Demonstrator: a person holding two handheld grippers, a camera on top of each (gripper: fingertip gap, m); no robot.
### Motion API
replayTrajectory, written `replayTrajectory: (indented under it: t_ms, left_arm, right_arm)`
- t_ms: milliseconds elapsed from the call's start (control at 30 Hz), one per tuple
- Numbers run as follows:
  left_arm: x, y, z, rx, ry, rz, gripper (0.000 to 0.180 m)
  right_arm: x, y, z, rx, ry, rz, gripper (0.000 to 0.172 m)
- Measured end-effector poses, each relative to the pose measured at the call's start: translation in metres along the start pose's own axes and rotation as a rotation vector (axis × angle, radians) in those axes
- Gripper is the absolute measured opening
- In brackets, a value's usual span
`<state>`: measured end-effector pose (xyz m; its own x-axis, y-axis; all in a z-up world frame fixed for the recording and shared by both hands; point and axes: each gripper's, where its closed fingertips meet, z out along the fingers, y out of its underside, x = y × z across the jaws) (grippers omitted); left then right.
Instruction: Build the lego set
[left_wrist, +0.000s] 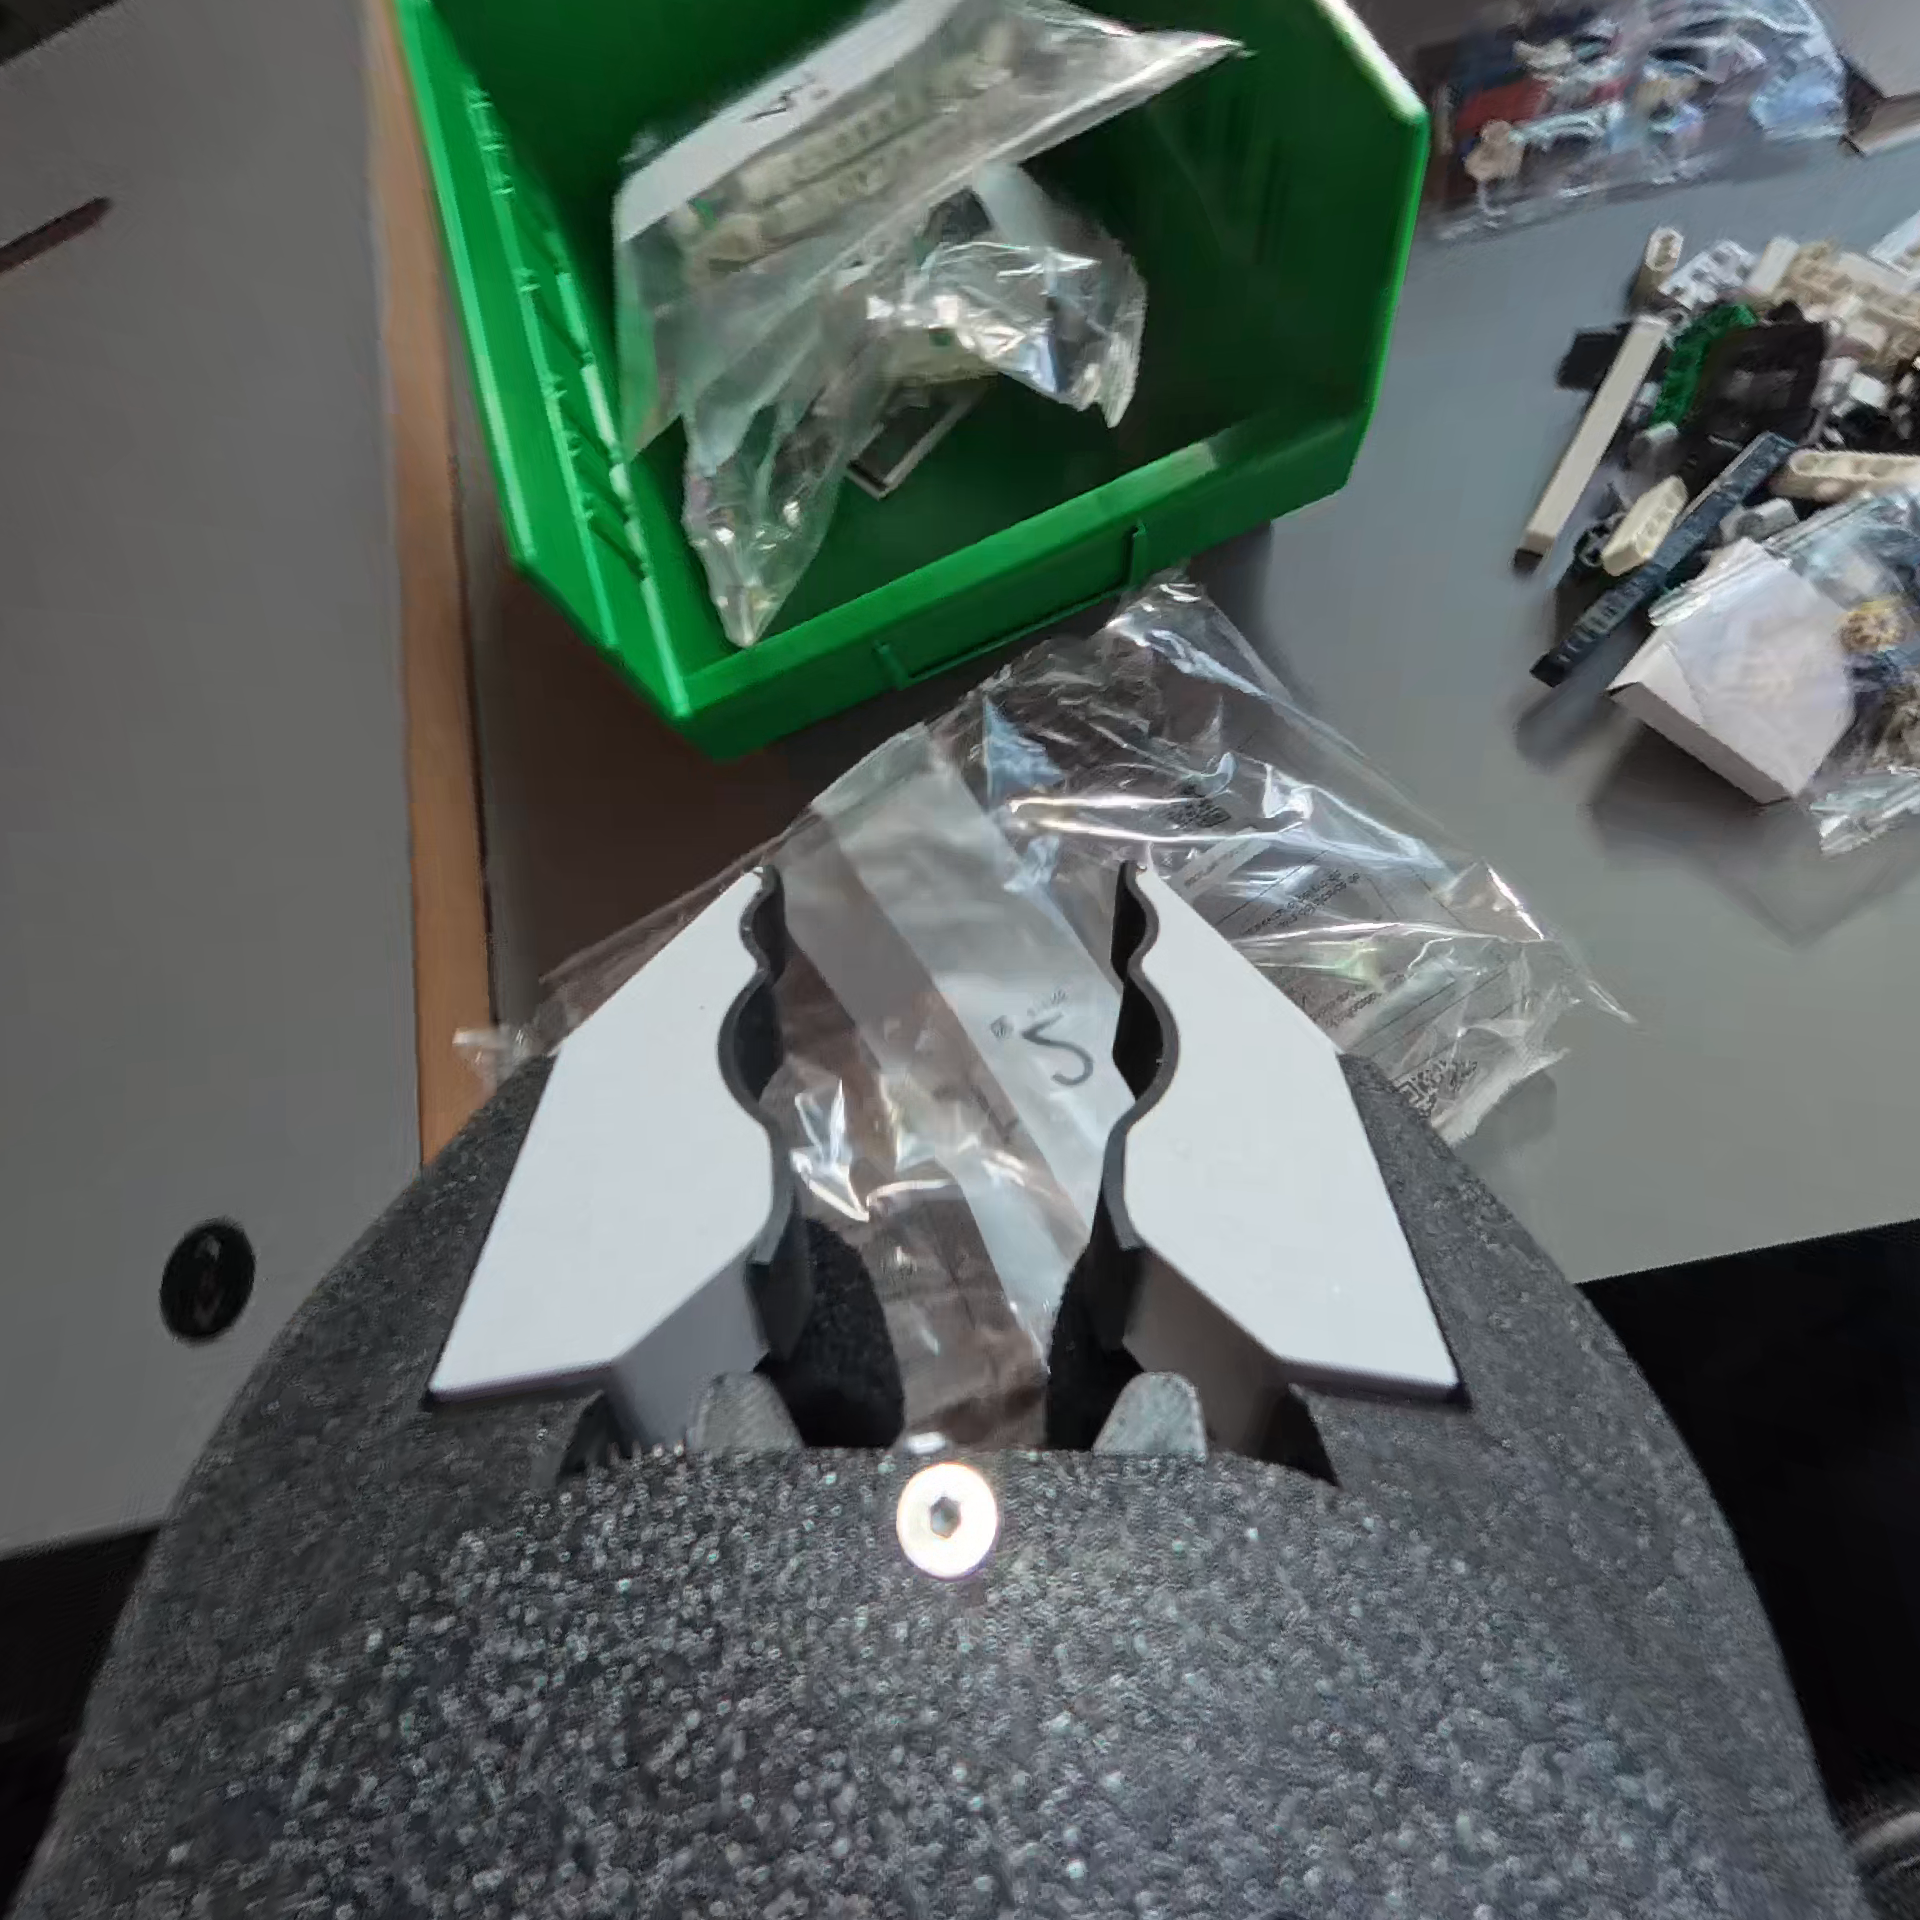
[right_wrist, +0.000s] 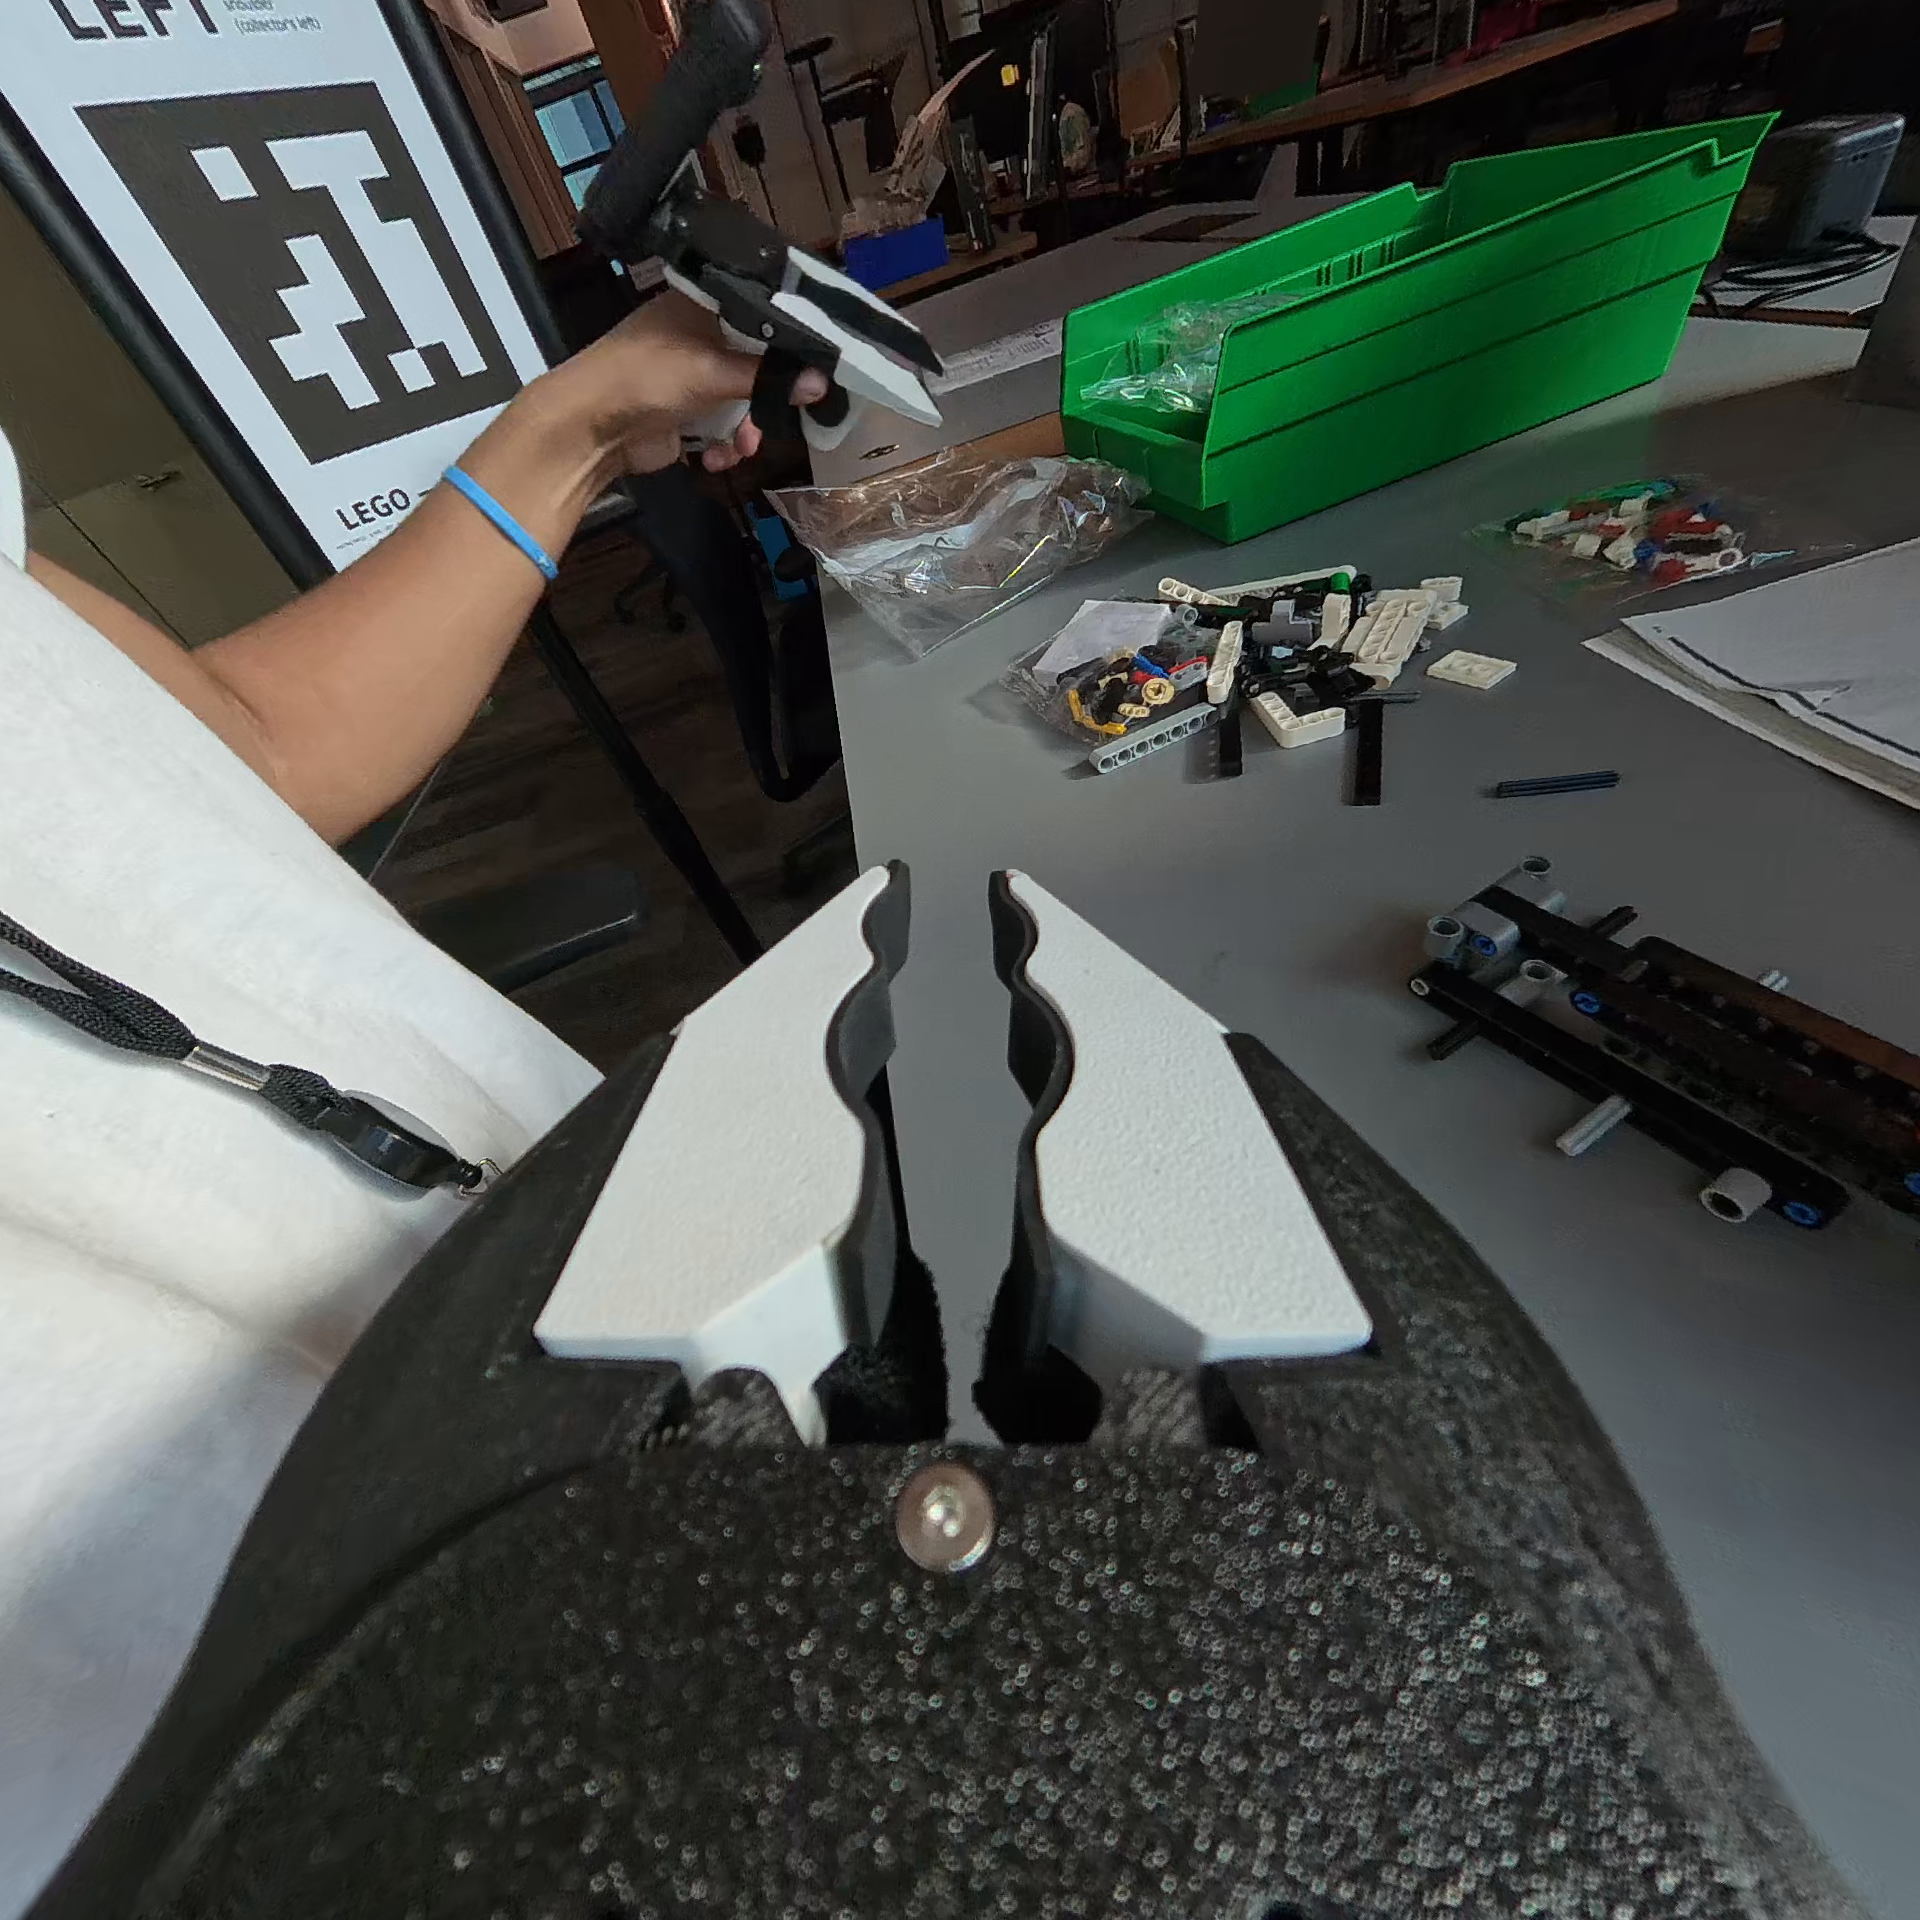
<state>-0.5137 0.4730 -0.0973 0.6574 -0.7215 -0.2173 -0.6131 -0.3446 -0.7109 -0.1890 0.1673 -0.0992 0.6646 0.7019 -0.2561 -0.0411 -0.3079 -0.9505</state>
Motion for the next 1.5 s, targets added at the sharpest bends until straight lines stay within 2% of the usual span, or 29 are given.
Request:
replayTrajectory:
  t_ms: [67, 167, 300, 367, 533, 600, 700, 800, 900, 967, 1033, 1133, 1233, 1367, 1433, 1500]
  left_arm:
    - [-0.006, 0.021, -0.022, 0.019, -0.128, -0.111, 0.071]
    - [-0.004, 0.066, -0.041, 0.007, -0.238, -0.263, 0.081]
    - [-0.014, 0.102, -0.051, 0.089, -0.310, -0.429, 0.087]
    - [-0.017, 0.112, -0.045, 0.079, -0.282, -0.470, 0.087]
    - [-0.025, 0.107, -0.020, 0.039, -0.255, -0.424, 0.087]
    - [-0.032, 0.102, -0.014, 0.031, -0.261, -0.395, 0.082]
    - [-0.043, 0.100, -0.011, -0.001, -0.269, -0.378, 0.085]
    - [-0.052, 0.096, -0.028, 0.011, -0.328, -0.360, 0.085]
    - [-0.053, 0.077, -0.070, 0.099, -0.438, -0.323, 0.082]
    - [-0.036, 0.049, -0.100, 0.239, -0.480, -0.260, 0.072]
    - [0.001, 0.018, -0.112, 0.392, -0.409, -0.227, 0.069]
    - [0.088, -0.020, -0.097, 0.572, -0.127, -0.213, 0.067]
    - [0.173, -0.037, -0.075, 0.661, 0.109, -0.246, 0.057]
    - [0.253, -0.034, -0.040, 0.667, 0.297, -0.252, 0.048]
    - [0.268, -0.022, -0.021, 0.575, 0.294, -0.232, 0.044]
    - [0.260, -0.007, 0.003, 0.413, 0.240, -0.250, 0.046]
  right_arm:
    - [0.000, 0.000, 0.000, 0.000, 0.000, 0.004, 0.014]
    - [0.001, 0.002, -0.001, -0.013, 0.006, -0.008, 0.014]
    - [0.001, 0.003, -0.003, -0.014, 0.007, -0.006, 0.014]
    - [0.000, 0.004, -0.004, -0.014, 0.005, -0.005, 0.014]
    - [-0.003, 0.005, -0.006, -0.011, 0.011, -0.010, 0.014]
    - [-0.003, 0.005, -0.007, -0.009, 0.018, -0.010, 0.014]
    - [-0.004, 0.004, -0.010, -0.005, 0.027, -0.011, 0.014]
    - [-0.002, 0.005, -0.016, -0.009, 0.046, -0.020, 0.014]
    - [0.009, 0.005, -0.028, -0.005, 0.115, -0.035, 0.017]
    - [0.026, 0.005, -0.040, -0.002, 0.213, -0.049, 0.020]
    - [0.043, 0.006, -0.053, -0.002, 0.313, -0.061, 0.023]
    - [0.059, 0.007, -0.070, 0.013, 0.419, -0.073, 0.029]
    - [0.059, 0.013, -0.080, -0.011, 0.462, -0.077, 0.033]
    - [0.065, 0.033, -0.090, -0.141, 0.584, -0.152, 0.032]
    - [0.072, 0.042, -0.094, -0.195, 0.650, -0.177, 0.029]
    - [0.078, 0.050, -0.096, -0.227, 0.687, -0.167, 0.029]
